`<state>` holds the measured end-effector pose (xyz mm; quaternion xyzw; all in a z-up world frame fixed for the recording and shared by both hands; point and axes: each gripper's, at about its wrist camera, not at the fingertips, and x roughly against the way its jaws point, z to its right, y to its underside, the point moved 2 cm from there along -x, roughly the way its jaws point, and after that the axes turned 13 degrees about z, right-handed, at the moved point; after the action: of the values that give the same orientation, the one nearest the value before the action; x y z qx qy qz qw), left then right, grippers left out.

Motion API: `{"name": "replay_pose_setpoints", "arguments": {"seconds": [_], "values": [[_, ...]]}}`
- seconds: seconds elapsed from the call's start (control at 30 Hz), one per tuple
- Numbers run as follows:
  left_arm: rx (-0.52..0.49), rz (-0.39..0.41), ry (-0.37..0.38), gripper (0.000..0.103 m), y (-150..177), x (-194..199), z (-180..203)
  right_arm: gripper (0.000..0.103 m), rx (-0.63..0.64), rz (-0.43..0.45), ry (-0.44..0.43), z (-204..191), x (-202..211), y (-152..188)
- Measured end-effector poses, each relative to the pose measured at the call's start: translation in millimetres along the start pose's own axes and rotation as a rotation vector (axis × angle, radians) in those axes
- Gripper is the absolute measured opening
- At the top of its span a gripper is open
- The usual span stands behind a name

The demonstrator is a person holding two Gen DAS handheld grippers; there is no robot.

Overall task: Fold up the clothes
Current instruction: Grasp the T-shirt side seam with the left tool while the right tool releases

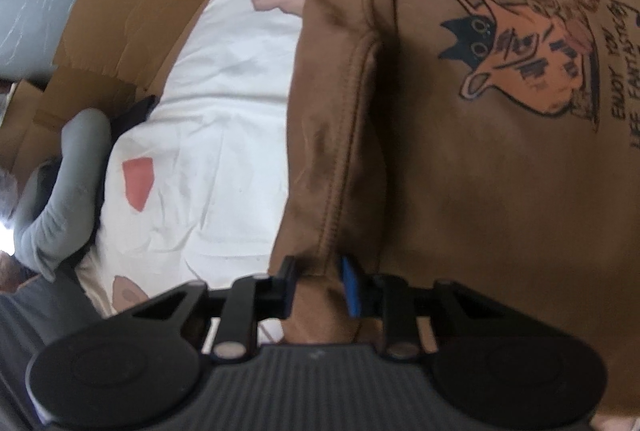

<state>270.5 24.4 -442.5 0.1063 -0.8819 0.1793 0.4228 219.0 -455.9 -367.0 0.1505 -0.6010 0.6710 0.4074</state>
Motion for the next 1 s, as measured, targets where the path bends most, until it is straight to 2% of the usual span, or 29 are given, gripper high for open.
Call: {"name": "replay_pose_setpoints", "arguments": {"seconds": [0.07,0.2,0.4,0.7,0.8,1.0], "values": [[-0.029,-0.001,0.009,0.028,-0.1,-3.3,0.5,0.033,0.005,-0.002,-0.002,-1.4,-0.2,1.3],[-0.098,0.004,0.000,0.037,-0.5,-10.3,4.2,0.033,0.009,-0.009,-0.008,-3.5,-0.7,4.0],[-0.110,-0.011,0.032,0.036,1.6,-25.2,6.0,0.033,0.015,-0.019,-0.014,-6.3,-1.0,8.7],[-0.108,-0.020,0.103,0.012,2.8,-50.8,6.9,0.033,0.019,-0.030,-0.034,-10.6,-1.4,14.6],[-0.094,-0.024,0.112,0.010,1.4,-53.1,3.0,0.033,0.022,-0.035,-0.044,-13.2,-1.5,17.4],[-0.066,0.016,0.045,0.007,3.2,-32.3,-9.3,0.033,0.031,-0.034,-0.063,-15.6,-1.7,18.0]]}}
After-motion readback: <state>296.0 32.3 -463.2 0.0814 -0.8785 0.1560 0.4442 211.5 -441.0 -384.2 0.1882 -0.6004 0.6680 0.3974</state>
